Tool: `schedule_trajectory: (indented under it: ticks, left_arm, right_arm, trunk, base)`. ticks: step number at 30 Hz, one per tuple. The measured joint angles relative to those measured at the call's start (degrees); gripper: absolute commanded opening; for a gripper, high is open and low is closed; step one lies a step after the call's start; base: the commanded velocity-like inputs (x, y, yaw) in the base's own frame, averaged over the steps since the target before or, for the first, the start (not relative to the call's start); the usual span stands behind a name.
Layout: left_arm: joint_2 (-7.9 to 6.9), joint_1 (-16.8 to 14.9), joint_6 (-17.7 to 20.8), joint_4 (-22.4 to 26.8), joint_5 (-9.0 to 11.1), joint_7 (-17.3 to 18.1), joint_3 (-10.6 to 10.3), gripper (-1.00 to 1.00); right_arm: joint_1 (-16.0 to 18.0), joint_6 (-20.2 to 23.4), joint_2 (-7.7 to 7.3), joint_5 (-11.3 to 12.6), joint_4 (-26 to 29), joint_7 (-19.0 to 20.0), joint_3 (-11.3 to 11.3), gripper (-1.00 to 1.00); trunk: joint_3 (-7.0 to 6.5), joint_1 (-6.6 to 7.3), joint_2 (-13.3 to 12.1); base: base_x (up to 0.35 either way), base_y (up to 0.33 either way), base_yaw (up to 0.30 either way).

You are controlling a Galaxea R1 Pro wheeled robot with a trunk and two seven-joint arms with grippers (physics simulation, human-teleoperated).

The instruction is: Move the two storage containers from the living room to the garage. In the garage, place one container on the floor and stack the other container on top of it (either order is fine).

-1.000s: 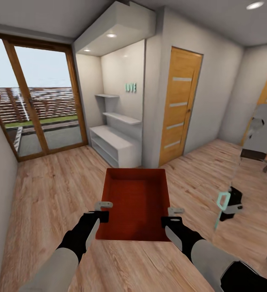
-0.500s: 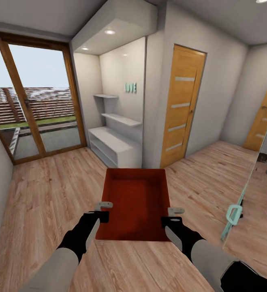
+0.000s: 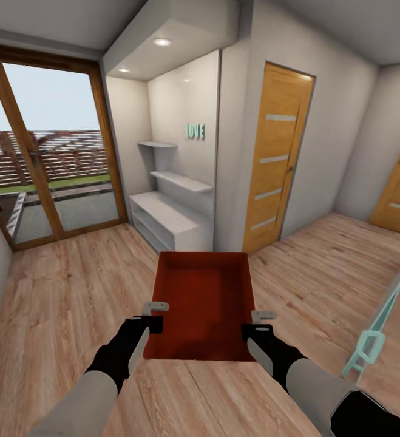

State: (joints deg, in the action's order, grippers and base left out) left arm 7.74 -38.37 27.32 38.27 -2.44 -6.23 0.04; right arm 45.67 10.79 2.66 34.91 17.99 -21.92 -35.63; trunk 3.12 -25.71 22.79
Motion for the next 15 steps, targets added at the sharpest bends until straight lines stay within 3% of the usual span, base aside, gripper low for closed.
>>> schedule_trajectory:
  ticks: [8,15]
  left_arm:
    - [0.06,0.0,0.0,-0.2,-0.1,0.1,0.1,-1.00]
    - [0.01,0.0,0.0,0.0,0.0,0.0,0.0,-1.00]
  right_arm:
    - [0.0,0.3,-0.14,0.1,0.1,0.1,-0.1,-1.00]
    - [0.0,0.0,-0.02,0.0,0.1,0.0,0.0,-1.00]
  trunk:
    - [0.00,0.00,0.0]
    - [0.00,0.00,0.0]
  base:
    - [0.322,0.000,-0.010]
    - [0.322,0.000,-0.199]
